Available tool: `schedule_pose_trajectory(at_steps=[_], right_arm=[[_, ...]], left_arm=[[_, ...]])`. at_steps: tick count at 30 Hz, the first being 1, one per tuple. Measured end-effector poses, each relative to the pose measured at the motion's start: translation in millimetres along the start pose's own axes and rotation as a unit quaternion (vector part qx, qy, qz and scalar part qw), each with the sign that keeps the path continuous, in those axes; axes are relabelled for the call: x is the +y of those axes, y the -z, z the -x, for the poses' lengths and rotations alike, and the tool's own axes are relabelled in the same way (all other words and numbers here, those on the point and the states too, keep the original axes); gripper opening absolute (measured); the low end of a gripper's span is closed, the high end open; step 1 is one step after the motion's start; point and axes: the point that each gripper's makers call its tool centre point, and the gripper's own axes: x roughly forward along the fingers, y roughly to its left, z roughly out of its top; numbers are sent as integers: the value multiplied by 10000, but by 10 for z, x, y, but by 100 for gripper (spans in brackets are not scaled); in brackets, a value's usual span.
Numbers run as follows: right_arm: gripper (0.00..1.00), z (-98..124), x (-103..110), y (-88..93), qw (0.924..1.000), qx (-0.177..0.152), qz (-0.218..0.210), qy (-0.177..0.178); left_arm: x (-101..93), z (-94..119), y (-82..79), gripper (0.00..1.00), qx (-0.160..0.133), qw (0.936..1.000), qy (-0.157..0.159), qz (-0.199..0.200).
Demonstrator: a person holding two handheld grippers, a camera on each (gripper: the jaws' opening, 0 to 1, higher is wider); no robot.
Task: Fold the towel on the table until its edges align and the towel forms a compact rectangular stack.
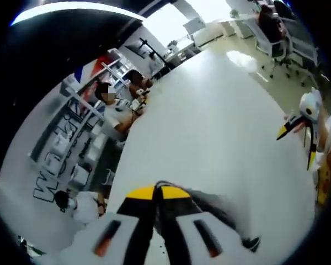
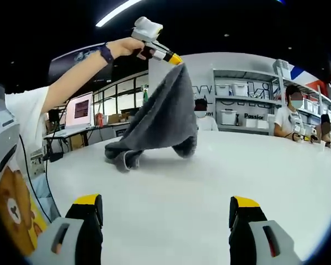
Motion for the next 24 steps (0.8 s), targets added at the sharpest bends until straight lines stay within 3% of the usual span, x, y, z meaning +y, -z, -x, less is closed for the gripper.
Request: schedule_pose_trajectory(at_steps=[5,9,14,24], right_arm=[[100,140,-66,27,9998,-48,-50,162],[100,273,-112,78,9994,-69,-112,314],[100,412,-164,138,9986,-81,-194,485],[100,546,-175,212,9977,-46,-254,621]], left_arm=[[-346,-258,-453,3,-313,9989,239,-256],[-610,-511,-647,3,-354,9973,410,-491],[-989,-767,-826,3,-374,9944,660,-735],[-1630,-1115,-1047,3,-499,9877,1249,-798]])
